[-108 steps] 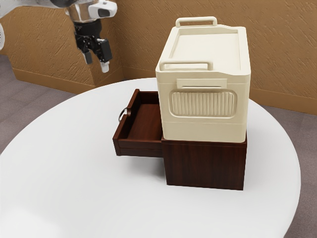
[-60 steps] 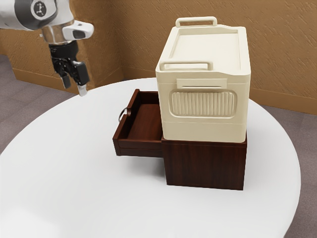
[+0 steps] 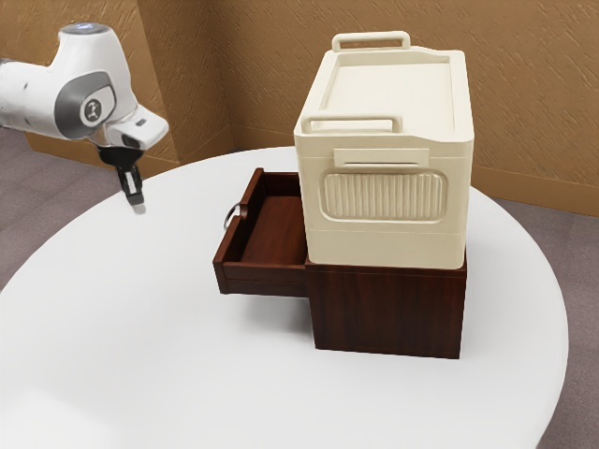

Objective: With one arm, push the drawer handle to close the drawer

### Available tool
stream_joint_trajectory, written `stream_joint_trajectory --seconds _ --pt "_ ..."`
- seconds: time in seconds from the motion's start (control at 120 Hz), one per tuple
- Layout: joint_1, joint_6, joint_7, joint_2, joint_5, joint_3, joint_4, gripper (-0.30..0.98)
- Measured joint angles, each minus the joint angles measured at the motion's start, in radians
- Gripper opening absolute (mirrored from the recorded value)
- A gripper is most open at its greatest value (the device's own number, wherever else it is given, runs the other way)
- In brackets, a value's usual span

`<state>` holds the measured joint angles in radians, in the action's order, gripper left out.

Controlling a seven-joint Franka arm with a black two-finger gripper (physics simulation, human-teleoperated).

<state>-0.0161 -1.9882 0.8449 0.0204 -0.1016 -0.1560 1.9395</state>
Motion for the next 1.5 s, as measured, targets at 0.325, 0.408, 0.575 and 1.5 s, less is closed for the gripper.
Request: stream_joint_trajectory --seconds 0.325,0.408,0.575,1.5 --pt "0.021 -0.171 0.341 -0.062 0.096 0.011 0.056 -0.09" --pt "0.022 -0.192 0.405 -0.079 0.104 0.010 0.050 -0.10" --pt "0.007 -0.214 0.518 -0.168 0.142 0.011 -0.022 -0.10" --pt "0.008 -0.236 0.793 -0.365 0.344 0.090 -0.207 -0.10"
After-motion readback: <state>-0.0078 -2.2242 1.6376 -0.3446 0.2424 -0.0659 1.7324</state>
